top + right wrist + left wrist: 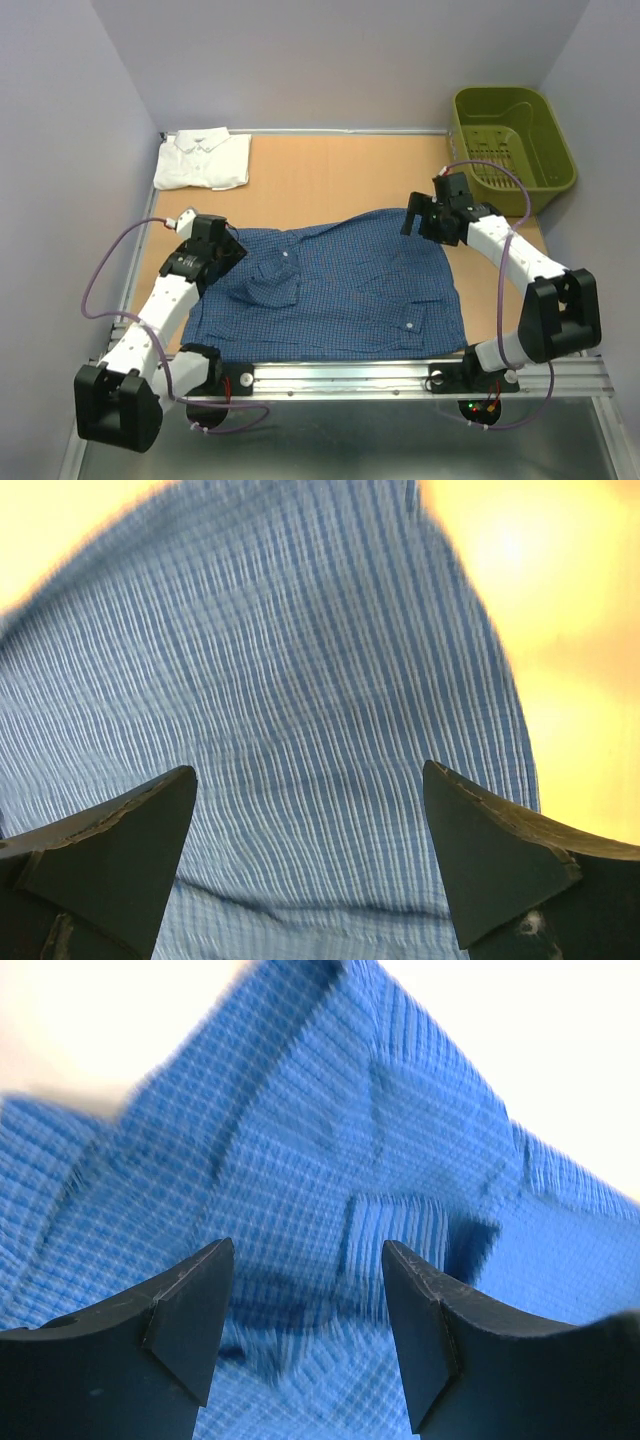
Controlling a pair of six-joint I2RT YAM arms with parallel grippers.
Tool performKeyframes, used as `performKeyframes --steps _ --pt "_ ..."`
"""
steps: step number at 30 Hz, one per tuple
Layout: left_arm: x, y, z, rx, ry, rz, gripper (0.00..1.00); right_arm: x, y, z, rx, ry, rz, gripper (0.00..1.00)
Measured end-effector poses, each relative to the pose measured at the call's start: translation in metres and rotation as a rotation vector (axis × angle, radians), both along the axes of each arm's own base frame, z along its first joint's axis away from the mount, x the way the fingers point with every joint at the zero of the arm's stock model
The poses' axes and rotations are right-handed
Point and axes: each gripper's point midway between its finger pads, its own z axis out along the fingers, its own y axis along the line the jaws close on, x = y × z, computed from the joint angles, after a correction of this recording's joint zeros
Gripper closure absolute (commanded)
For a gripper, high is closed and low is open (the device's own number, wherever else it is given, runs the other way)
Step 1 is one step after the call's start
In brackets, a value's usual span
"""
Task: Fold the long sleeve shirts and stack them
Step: Fold the shirt
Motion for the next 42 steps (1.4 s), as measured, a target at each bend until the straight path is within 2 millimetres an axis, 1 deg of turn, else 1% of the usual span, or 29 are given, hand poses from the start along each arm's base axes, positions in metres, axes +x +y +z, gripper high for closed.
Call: performKeyframes --steps 3,5,6,8,10,11,13,16,17,19,21,24,27,33,36,39,42 --pt "0.02 0.014 0.001 0.026 0.0 0.029 0.3 0.021 -0.001 0.003 -0.007 -0.012 -0.06 0.01" --pt "0.036 0.02 0.003 0.032 -0.015 0.034 0.31 0.031 -0.003 0.003 -0.014 -0.014 -0.102 0.02" --pt "0.047 0.022 0.004 0.035 -0.027 0.025 0.31 0.036 -0.003 0.004 -0.014 -0.018 -0.117 0.03" --pt "0.059 0.024 0.002 0.037 -0.025 0.017 0.32 0.046 -0.003 0.003 -0.013 -0.018 -0.15 0.05" --pt "0.075 0.025 -0.005 0.042 -0.007 -0.006 0.32 0.055 -0.002 0.002 -0.006 -0.018 -0.181 0.07" --pt "0.08 0.024 -0.008 0.043 0.005 -0.023 0.33 0.061 -0.002 0.002 -0.001 -0.022 -0.199 0.1" --pt "0.087 0.022 -0.016 0.046 0.028 -0.049 0.33 0.07 -0.001 0.0 0.005 -0.026 -0.229 0.11" --pt "0.089 0.018 -0.028 0.047 0.062 -0.084 0.34 0.085 0.0 -0.004 0.012 -0.028 -0.278 0.13" --pt "0.089 0.017 -0.03 0.046 0.07 -0.092 0.34 0.092 0.001 -0.009 0.016 -0.025 -0.296 0.15" --pt "0.088 0.016 -0.031 0.045 0.074 -0.107 0.35 0.098 0.002 -0.019 0.02 -0.011 -0.321 0.16" --pt "0.089 0.015 -0.031 0.045 0.068 -0.118 0.36 0.099 0.001 -0.031 0.015 0.012 -0.345 0.18" --pt "0.091 0.014 -0.031 0.047 0.065 -0.134 0.36 0.101 -0.001 -0.042 0.008 0.031 -0.381 0.19" --pt "0.092 0.014 -0.033 0.054 0.066 -0.146 0.36 0.11 0.0 -0.044 0.017 0.025 -0.413 0.2" --pt "0.094 0.014 -0.035 0.072 0.049 -0.168 0.36 0.127 0.005 -0.031 0.039 -0.018 -0.438 0.21" --pt "0.093 0.015 -0.038 0.08 0.05 -0.176 0.36 0.137 0.014 -0.029 0.044 -0.037 -0.436 0.23" --pt "0.094 0.016 -0.038 0.086 0.045 -0.18 0.36 0.137 0.022 -0.037 0.039 -0.025 -0.433 0.24" --pt "0.095 0.018 -0.038 0.094 0.039 -0.183 0.36 0.137 0.024 -0.049 0.019 -0.008 -0.438 0.26"
